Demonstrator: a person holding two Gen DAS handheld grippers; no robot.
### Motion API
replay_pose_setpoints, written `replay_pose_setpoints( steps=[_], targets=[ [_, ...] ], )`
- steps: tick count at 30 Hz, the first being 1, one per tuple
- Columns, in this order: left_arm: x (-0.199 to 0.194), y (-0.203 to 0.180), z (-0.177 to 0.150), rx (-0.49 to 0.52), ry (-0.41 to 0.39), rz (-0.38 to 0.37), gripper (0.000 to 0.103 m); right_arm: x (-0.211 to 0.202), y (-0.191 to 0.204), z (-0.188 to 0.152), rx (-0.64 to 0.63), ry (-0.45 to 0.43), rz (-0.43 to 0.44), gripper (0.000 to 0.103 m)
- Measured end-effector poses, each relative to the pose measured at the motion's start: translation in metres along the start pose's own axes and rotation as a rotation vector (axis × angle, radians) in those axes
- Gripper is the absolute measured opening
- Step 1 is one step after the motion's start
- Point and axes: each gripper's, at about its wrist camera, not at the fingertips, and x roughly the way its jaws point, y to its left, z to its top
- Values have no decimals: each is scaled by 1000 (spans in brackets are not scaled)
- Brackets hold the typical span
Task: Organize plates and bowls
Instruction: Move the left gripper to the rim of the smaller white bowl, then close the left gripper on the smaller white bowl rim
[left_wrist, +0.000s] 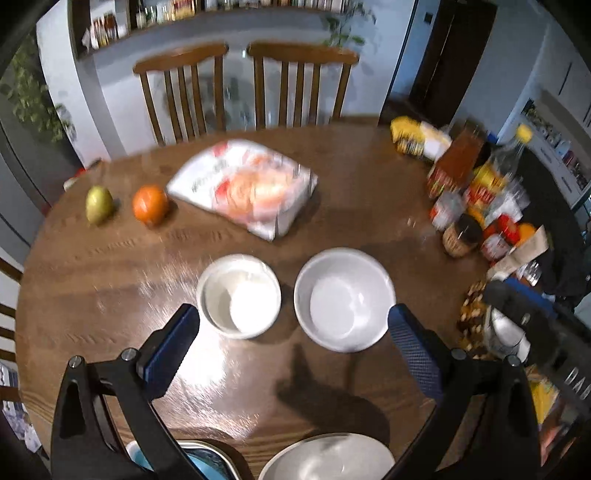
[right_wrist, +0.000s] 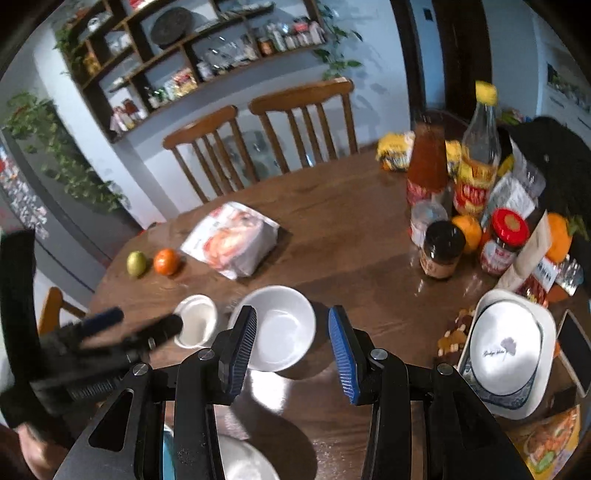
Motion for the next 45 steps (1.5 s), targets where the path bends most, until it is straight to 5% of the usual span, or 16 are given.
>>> replay_pose_setpoints(
  steps=[12,26,39,42,45],
  targets=[
    [72,-6,-16,-51,167,-53,100,82,-23,-11,40,155,23,42],
    [82,-18,-16,-41,185,-88,90,128,-35,-14,87,229,71,42],
    [119,-11,-8,-119,245,-91,34,152,-36,-15,88,257,102,41],
    [126,-8,-7,-106,258,-81,16,155,-34,-15,75,255,108,20],
    [133,-6,-7,-101,274,-79,15,158,-33,-16,62,262,112,12]
  ],
)
